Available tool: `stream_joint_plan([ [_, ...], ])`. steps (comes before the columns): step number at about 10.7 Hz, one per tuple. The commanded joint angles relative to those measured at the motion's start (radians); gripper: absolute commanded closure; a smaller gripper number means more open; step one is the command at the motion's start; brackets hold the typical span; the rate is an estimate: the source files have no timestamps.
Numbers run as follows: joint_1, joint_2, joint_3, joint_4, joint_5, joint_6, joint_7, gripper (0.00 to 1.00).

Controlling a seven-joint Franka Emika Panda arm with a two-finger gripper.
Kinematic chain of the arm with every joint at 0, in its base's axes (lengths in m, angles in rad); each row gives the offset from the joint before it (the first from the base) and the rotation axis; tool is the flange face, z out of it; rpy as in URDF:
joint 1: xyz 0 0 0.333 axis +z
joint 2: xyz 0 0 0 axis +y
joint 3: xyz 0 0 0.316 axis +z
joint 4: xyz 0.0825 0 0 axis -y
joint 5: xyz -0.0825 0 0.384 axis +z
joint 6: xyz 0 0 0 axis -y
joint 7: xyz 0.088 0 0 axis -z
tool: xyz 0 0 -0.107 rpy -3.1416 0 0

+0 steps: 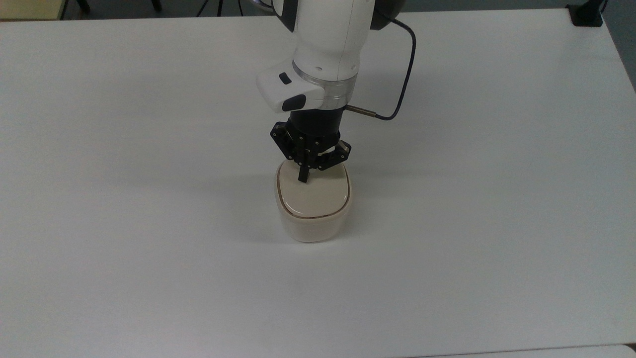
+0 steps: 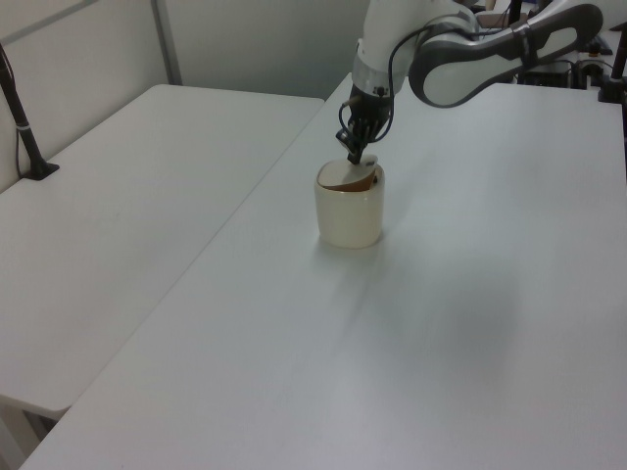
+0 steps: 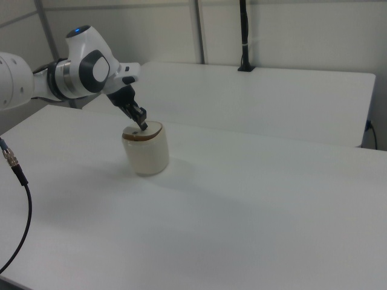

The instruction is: Close the trash bin

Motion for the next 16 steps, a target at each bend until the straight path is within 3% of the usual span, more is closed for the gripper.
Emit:
stream_joint_plan([
  [1,0.019,-0.026,-0.004,-0.067,-0.016,-0.006,-0.028,1.00],
  [8,0.019,0.014,-0.002,-0.070,-0.043,0.001,-0.019,1.00],
  [11,0.006,-0.073,0.000,-0.067,-0.028,-0.032,-0.023,1.00],
  [13,-0.004,-0.156,0.001,-0.067,-0.010,-0.133,-0.025,1.00],
  [14,-0.008,-0.202,0.001,-0.067,0.022,-0.197,-0.025,0.82],
  [16,-0.020,-0.277,0.001,-0.067,0.059,-0.294,-0.028,0.15],
])
